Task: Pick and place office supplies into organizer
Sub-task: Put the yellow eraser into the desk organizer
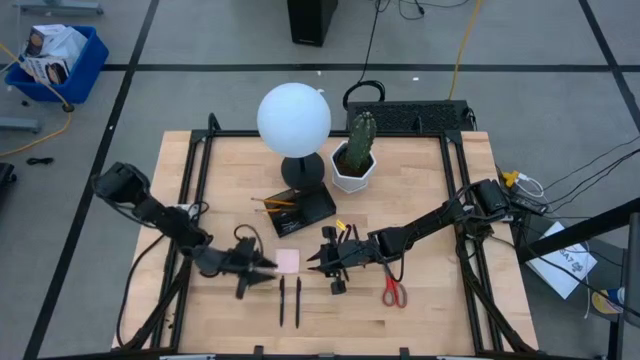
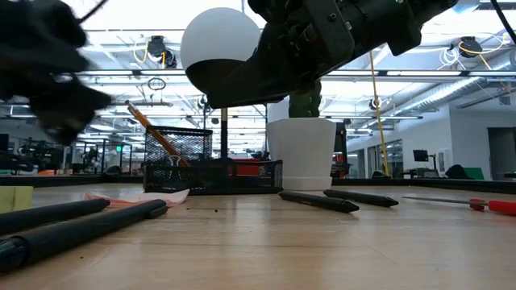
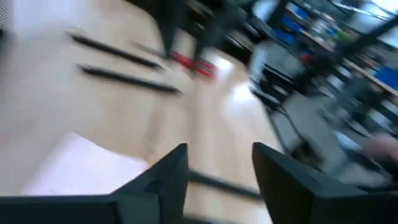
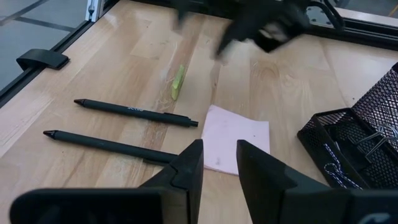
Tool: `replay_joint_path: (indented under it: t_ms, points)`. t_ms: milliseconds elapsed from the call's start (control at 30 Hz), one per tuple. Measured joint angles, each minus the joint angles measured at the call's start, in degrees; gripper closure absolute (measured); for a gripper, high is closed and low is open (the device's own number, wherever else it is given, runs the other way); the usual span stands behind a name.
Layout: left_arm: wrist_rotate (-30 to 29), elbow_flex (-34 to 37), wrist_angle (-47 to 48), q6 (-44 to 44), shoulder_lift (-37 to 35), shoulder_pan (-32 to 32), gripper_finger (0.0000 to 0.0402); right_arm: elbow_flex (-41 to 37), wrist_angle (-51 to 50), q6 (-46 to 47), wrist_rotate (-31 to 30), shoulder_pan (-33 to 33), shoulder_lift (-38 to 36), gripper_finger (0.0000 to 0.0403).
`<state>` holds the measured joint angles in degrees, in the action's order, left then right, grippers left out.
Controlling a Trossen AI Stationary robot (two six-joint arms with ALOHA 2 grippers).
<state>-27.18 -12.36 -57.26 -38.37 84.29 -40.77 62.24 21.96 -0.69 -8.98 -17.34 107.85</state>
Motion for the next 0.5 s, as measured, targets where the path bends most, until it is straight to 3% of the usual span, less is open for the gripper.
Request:
replay_joint_path:
  t_ms: [100, 300, 500]
  points:
    - [-2.22, 0.0, 0.71, 0.95, 0.01, -6.38, 0.0195, 0.0, 0.0, 0.0, -0.02, 0.0, 0.0, 0.0314]
    - [-17.29, 0.0, 5.09, 3.7, 0.0, -17.56, 0.019, 0.0, 0.0, 0.02, 0.0, 0.0, 0.0, 0.0314]
    - [-20.91, 0.0, 13.35, -0.61, 0.0, -21.67, 0.019, 0.0, 0.0, 0.02, -0.02, 0.09, 0.0, 0.0314]
